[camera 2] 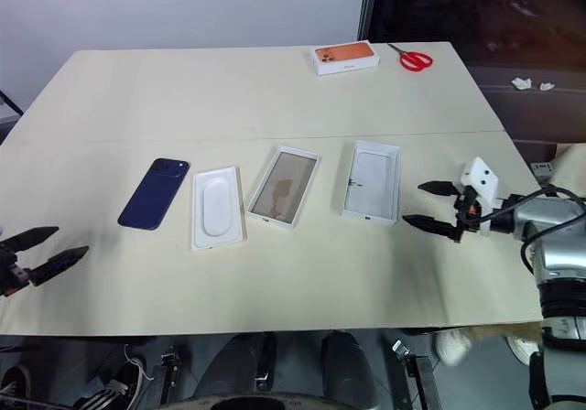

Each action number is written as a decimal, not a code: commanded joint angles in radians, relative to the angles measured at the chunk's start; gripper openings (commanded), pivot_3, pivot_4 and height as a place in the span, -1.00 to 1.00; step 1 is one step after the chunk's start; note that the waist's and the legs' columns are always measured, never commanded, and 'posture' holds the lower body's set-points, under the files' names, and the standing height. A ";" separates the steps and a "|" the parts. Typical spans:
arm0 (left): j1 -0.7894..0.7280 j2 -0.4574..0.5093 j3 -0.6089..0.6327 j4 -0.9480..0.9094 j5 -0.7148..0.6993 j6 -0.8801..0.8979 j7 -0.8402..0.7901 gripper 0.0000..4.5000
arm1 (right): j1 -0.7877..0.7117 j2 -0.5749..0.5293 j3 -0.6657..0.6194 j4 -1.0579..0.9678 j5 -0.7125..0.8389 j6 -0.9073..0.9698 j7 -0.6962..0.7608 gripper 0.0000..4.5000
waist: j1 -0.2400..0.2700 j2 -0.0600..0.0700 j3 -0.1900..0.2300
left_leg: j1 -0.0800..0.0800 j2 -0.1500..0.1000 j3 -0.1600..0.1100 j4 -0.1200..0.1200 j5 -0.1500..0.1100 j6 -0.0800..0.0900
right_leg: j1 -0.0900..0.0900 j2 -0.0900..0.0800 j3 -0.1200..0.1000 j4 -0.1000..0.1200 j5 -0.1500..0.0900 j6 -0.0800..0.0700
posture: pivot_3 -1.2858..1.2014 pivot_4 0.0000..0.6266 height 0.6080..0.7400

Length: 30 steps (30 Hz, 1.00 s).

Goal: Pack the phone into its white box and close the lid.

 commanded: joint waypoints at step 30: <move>-0.149 -0.013 -0.011 -0.231 -0.116 0.312 0.163 1.00 | -0.098 0.038 -0.001 -0.029 -0.009 -0.057 -0.046 0.98 | -0.001 0.001 0.000 | 0.000 0.000 0.000 0.000 0.000 0.000 | 0.000 0.000 0.000 0.000 0.000 0.000 | 0.03 -0.52 1.00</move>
